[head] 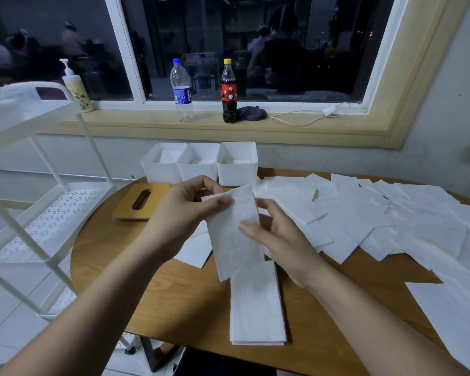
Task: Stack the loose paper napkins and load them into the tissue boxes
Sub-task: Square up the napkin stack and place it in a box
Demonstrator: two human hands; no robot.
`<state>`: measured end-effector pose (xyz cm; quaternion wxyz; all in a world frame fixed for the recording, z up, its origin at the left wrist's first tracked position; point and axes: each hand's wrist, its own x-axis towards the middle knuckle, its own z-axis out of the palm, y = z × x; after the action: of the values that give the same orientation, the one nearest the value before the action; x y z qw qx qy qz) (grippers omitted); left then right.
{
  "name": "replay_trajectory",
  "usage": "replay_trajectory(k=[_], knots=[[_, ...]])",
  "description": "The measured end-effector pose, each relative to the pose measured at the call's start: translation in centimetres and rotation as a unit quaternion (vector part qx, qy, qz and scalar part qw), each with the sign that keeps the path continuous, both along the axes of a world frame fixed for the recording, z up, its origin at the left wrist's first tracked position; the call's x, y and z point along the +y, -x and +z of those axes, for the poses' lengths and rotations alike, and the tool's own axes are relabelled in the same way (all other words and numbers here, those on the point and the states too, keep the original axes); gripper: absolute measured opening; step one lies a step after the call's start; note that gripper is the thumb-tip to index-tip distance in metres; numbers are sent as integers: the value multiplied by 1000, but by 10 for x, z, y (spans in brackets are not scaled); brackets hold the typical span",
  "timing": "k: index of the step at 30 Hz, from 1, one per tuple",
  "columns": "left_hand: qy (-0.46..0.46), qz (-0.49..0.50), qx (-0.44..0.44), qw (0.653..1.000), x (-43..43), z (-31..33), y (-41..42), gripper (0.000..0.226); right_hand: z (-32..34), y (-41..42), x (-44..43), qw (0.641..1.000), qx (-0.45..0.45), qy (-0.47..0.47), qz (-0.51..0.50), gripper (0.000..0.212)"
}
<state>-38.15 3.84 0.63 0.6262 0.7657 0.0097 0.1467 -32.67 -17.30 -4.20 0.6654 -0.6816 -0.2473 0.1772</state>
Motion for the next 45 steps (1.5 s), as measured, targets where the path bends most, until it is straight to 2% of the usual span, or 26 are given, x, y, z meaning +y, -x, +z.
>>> replay_trajectory(k=[4,9,11,15,16,21,27,38,42,45], knots=[[-1,11,29,1000,2,-12,-3,18,-5,13,-12,999,16,50,14,37],[-109,31,55,992,-5,-37,-7,15,-20,34,-35,993,39,107,0,28],[-139,5,74,987,-10,-50,-8,15,-26,43,-43,991,42,128,-18,34],[-163,-45,121,978,-19,-74,-14,23,-34,61,-51,980,36,187,-51,67],[-165,-51,132,976,-21,-79,-17,25,-36,64,-52,977,27,204,-51,67],[-210,-60,166,962,-21,-96,-28,33,-44,69,-54,964,-12,265,-38,15],[-241,-64,159,955,-21,-106,-34,31,-45,70,-52,963,31,266,-22,5],[-263,-82,137,951,-22,-114,-33,29,-43,75,-56,957,15,291,-10,10],[-302,-64,136,942,-21,-116,-32,28,-40,74,-58,944,-33,327,4,14],[-322,-40,126,938,-8,-113,-32,25,-39,67,-61,943,-88,320,-4,24]])
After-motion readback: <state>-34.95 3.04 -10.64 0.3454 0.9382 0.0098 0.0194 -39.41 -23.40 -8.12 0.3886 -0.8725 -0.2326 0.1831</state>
